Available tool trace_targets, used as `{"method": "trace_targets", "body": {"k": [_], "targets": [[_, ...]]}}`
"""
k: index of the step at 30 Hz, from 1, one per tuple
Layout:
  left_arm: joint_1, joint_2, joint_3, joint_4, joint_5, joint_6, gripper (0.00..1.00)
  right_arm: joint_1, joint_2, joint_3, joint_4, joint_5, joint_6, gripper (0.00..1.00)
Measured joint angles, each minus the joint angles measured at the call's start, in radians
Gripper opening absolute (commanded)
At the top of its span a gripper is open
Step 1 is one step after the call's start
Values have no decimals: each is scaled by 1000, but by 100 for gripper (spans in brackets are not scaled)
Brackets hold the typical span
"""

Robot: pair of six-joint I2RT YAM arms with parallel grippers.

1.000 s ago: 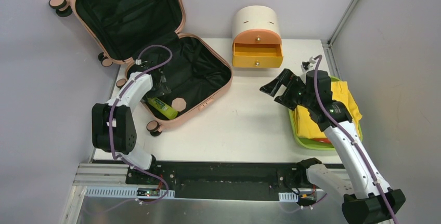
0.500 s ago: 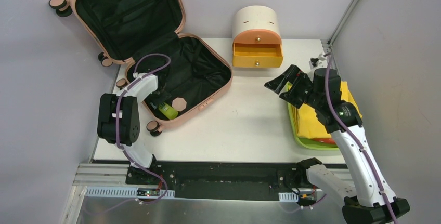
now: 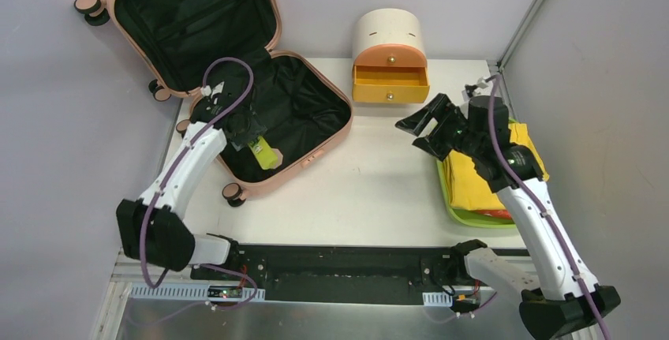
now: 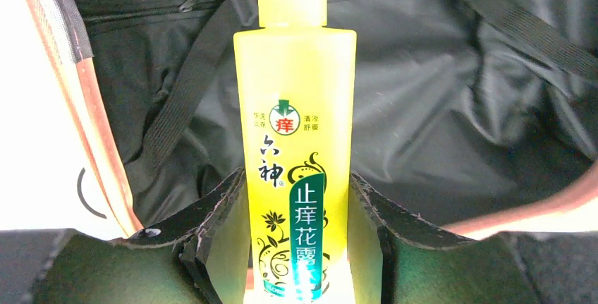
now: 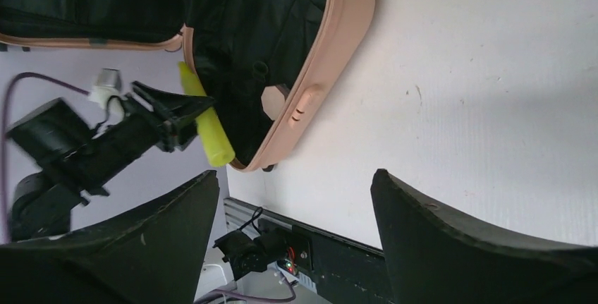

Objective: Open, take out, and arrange the luggage

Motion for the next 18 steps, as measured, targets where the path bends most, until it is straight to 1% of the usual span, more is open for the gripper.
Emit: {"method": "trace_targets", "body": {"k": [2,6,11,15,18], "targets": [[-37,-59,16,-3,-6,33,20,26,14,-49,42,-10,9,78],[-134,-149,38,-5,11,93,20,129,69,-111,138,-22,13,76],[-269,-232,39,-10,113,134,21,262,101,-120,236,-23,17,74],[-417,-240,55,-13,170,221,21,278,108,-100,281,17,63,72],[-495,-242,55,-2,213,282,21,282,137,-45,298,50,111,71]]}}
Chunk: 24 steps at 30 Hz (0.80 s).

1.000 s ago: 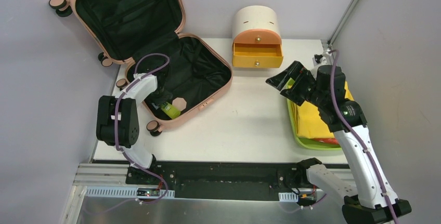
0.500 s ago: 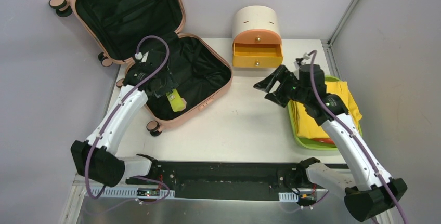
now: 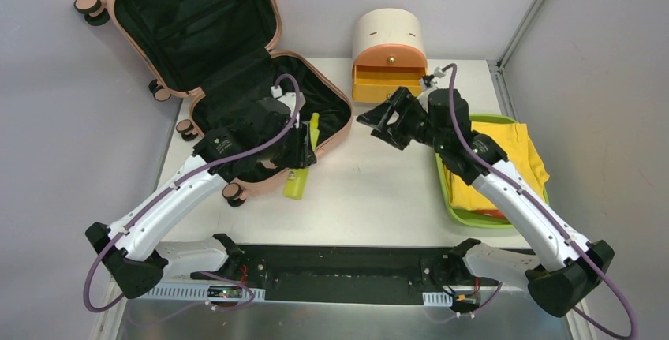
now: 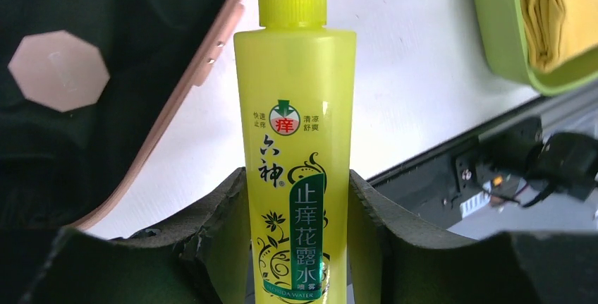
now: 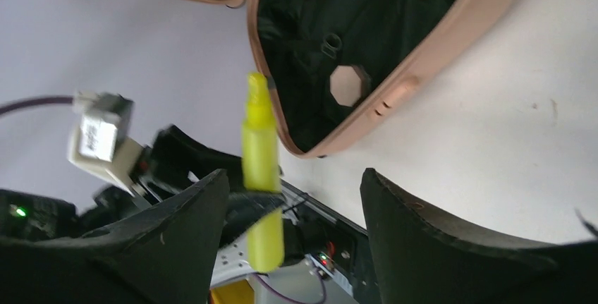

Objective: Open, take out, and arrange the luggage

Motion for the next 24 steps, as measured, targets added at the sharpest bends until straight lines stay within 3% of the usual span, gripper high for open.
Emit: {"method": "trace_targets", "body": {"k": [11,16,18,21,22,24], "targets": [[-114,-6,0,59,52,146,20,122,152,108,42,48,93,68],[-139,-14,-8,84,59,182,20,155,208,108,42,49,109,61],[-145,-20,-15,92,60,192,20,162,224,108,42,48,116,55],[-146,-29,-35,103,63,203,23,171,235,108,47,48,132,36],[-146,-29,-39,104,66,206,25,173,235,108,51,48,137,29],[-146,-29,-49,108,75,214,36,175,235,105,69,48,149,23]]}}
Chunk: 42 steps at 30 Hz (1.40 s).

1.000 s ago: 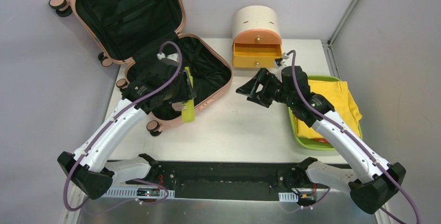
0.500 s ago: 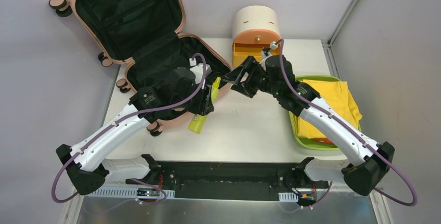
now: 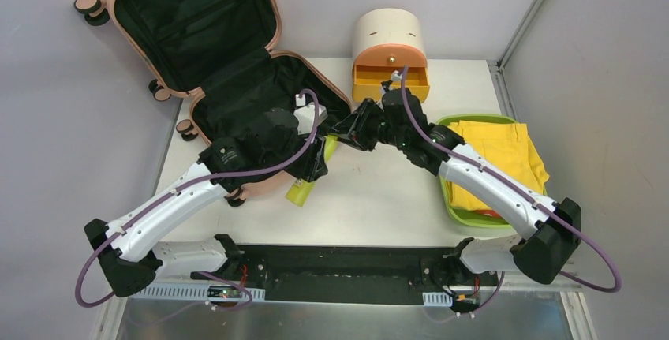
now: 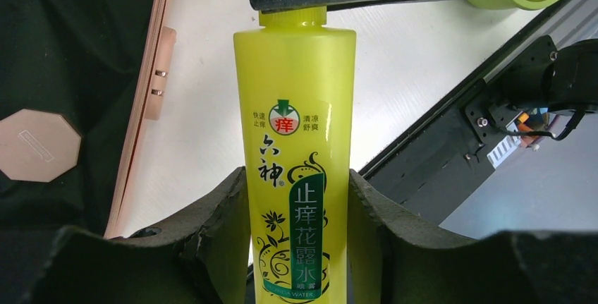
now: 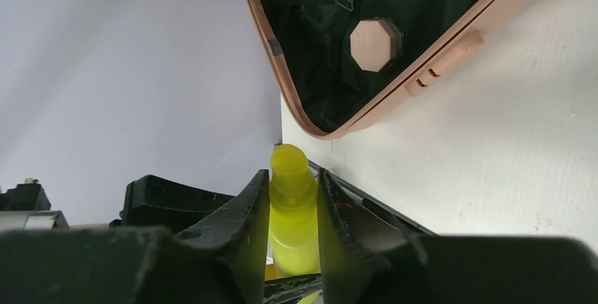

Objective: Open, take out, and arrange the luggage

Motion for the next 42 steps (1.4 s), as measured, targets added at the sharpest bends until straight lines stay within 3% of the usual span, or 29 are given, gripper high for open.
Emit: {"method": "trace_targets", "body": {"k": [5,6,7,16,25,33,42], "targets": [[0,-7,-25,15,-2,4,59,2,-13,-42,33,25,19,11],[0,-9,-31,20,-2,7,87,3,-19,-50,35,34,21,10],[0,-15,-38,26,-2,7,98,3,-25,-56,36,51,19,9],[0,-106,-82,49,-26,35,99,-135,-138,-91,37,301,14,7],[0,-275,-293,53,-195,108,99,-319,-232,-121,138,598,14,8],[0,-354,-407,38,-330,132,99,-399,-108,-122,246,779,41,9],[0,-495,-434,37,-256,150,99,-415,103,-16,290,808,80,8]]}}
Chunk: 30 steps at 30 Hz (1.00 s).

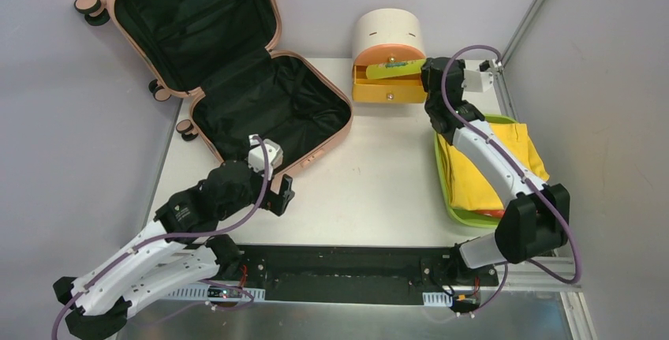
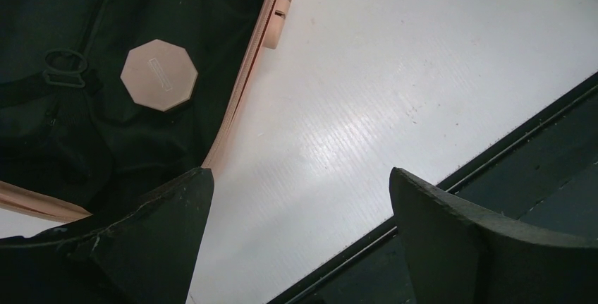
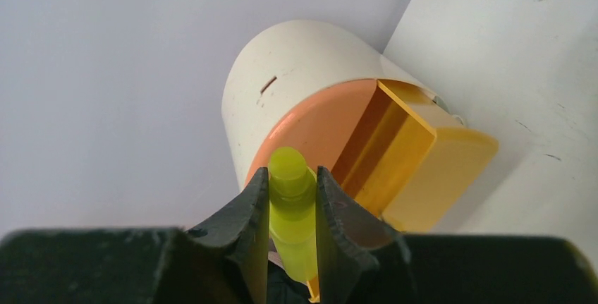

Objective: Open, take out, and arrange the luggage

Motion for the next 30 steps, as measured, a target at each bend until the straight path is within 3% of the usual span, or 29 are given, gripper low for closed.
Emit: {"method": "trace_targets", "body": {"k": [15,17,20,24,26,30], "targets": [[0,-79,-16,-7,3,10,99,-1,187,115,-52,37,165,13],[0,-79,-16,-7,3,10,99,5,210,116,-60,37,185,21],[0,-79,-16,-7,3,10,99,12,244,116,-60,35,218,45],[0,-79,-16,-7,3,10,99,18,257,120,-60,-1,241,62],[0,-80,-16,-7,3,10,99,18,255,135,-74,-24,234,66],[0,-88,-20,-7,-1,10,99,14,204,145,-195,-85,203,66]]}}
